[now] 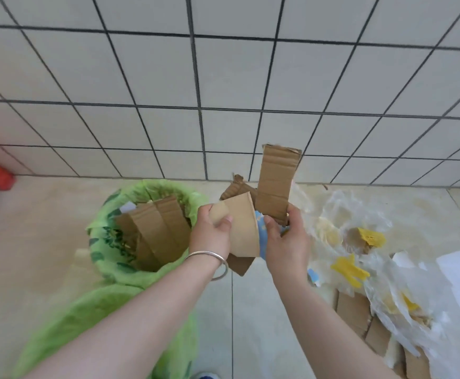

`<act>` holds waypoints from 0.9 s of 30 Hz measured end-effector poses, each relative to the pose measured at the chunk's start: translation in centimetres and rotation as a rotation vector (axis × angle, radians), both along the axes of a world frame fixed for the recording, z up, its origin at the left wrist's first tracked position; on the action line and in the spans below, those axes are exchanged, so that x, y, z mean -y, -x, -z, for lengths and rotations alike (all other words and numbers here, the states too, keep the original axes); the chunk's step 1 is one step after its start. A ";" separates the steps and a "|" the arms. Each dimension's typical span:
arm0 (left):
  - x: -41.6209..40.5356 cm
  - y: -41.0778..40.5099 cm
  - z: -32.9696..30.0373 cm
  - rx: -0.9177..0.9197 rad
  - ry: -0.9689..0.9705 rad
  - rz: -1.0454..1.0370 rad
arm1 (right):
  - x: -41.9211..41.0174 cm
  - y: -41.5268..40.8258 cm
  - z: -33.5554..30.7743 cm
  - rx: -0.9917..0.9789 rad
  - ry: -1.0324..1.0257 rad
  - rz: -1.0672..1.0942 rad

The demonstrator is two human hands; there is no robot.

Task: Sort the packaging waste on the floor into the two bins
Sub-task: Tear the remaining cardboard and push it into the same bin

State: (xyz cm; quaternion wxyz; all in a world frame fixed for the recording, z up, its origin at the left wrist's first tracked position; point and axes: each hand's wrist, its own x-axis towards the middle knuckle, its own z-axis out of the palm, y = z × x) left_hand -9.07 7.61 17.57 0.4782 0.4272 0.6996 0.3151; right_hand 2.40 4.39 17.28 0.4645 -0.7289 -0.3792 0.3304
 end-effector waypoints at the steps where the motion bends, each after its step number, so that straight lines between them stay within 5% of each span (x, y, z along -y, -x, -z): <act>1: 0.0 1.5 -0.6 -0.002 -0.013 -0.028 | -0.4 1.5 -0.4 -0.007 -0.010 -0.024; 10: -1.5 13.5 -0.3 -0.027 -0.112 -0.090 | -4.9 11.8 -1.0 0.116 0.084 -0.357; 19: -4.3 17.3 5.7 -0.626 0.293 0.347 | -6.0 17.2 5.1 0.397 0.429 -0.493; 27: -6.6 15.8 10.9 -0.896 0.450 0.527 | -8.5 17.8 8.2 0.963 0.795 -0.932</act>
